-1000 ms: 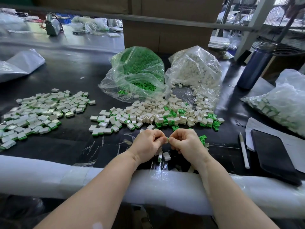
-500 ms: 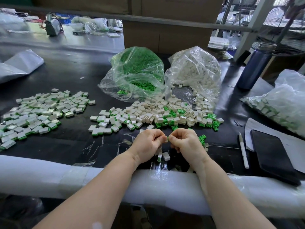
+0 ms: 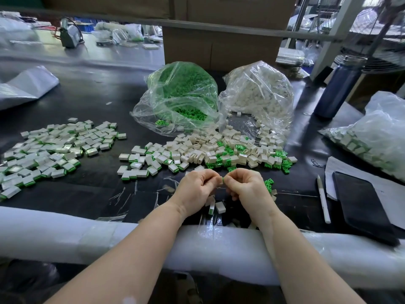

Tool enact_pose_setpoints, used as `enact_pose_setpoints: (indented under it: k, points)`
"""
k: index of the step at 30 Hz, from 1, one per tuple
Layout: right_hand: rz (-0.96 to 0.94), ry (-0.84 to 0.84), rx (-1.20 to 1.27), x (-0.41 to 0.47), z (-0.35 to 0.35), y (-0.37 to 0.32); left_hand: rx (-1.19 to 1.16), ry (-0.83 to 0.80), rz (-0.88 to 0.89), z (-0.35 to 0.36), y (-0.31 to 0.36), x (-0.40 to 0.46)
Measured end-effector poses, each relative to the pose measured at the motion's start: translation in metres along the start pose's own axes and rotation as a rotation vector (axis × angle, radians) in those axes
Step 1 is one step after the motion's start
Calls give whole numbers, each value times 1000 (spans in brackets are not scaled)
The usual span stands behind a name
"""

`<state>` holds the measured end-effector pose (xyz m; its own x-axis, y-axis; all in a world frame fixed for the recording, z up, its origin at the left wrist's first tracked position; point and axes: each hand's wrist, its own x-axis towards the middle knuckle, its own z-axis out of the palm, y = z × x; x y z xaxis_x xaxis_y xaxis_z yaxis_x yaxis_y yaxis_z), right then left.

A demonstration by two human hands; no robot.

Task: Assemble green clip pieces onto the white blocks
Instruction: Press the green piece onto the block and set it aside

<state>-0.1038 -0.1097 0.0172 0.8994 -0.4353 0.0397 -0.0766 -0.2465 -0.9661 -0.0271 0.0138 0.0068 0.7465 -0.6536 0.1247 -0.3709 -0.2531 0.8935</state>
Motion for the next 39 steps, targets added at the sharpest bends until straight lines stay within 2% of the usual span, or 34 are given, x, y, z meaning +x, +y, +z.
enact_pose_setpoints:
  k: [6,10,19,28,34,39]
  points:
    - [-31,35,108,-1,2,0,-235,87,-22,0,1,2]
    - [-37,47,98,0,3,2,-323,69,-34,0,1,1]
    - [-30,63,32,2,4,4,-365,53,-59,0,1,1]
    - [-39,48,-153,3,6,2,-214,60,-52,2,-2,1]
    - [-1,47,-86,3,5,1,-205,69,-58,3,-1,2]
    - [-4,76,55,2,7,1,-342,90,-73,3,2,1]
